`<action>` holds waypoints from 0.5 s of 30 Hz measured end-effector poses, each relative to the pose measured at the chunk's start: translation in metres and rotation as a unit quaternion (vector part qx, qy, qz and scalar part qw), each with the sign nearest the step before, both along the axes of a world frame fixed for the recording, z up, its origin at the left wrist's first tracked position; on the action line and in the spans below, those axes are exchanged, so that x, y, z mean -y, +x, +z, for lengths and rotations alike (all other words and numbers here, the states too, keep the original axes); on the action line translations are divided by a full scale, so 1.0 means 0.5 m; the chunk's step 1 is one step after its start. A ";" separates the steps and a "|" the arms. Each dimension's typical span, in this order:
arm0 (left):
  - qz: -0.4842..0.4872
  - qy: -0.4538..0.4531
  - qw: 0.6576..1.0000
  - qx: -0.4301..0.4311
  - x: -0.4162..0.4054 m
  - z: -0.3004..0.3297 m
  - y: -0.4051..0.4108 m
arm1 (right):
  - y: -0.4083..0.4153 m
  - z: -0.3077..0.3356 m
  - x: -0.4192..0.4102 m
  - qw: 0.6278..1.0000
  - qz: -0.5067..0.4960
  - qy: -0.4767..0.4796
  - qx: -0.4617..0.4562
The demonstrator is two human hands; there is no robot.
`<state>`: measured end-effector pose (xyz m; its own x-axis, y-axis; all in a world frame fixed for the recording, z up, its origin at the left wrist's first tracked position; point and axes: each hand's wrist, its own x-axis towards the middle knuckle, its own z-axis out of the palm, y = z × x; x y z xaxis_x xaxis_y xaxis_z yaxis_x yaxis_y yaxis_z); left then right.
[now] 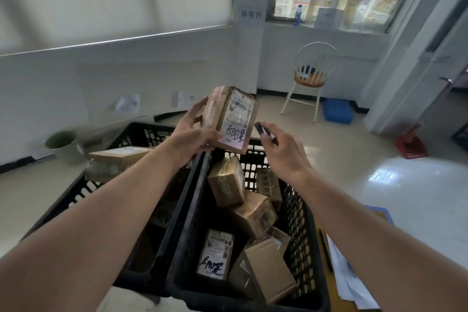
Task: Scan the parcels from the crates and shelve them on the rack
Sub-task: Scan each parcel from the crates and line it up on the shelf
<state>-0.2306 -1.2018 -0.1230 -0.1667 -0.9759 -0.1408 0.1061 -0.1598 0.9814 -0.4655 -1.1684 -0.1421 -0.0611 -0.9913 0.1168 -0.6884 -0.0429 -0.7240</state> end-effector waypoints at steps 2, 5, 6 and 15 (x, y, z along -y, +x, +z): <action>0.005 -0.001 1.000 -0.019 -0.009 0.013 0.014 | 0.022 0.013 0.005 0.999 -0.025 -0.020 0.024; 0.000 -0.001 0.998 -0.059 -0.027 0.032 0.039 | 0.052 0.039 0.002 0.997 -0.039 -0.037 0.058; -0.004 -0.005 0.998 -0.069 -0.036 0.038 0.046 | 0.060 0.046 0.003 0.995 -0.039 -0.042 0.078; 0.074 -0.072 0.994 -0.047 -0.160 0.077 0.070 | 0.118 0.102 -0.010 0.974 0.092 -0.095 0.186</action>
<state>-0.1955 -1.1218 -0.0847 -0.0255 -0.9996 0.0111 0.2103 0.0055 0.9776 -0.4065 -1.1634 -0.0914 0.0417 -0.9520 0.3034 -0.3473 -0.2985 -0.8890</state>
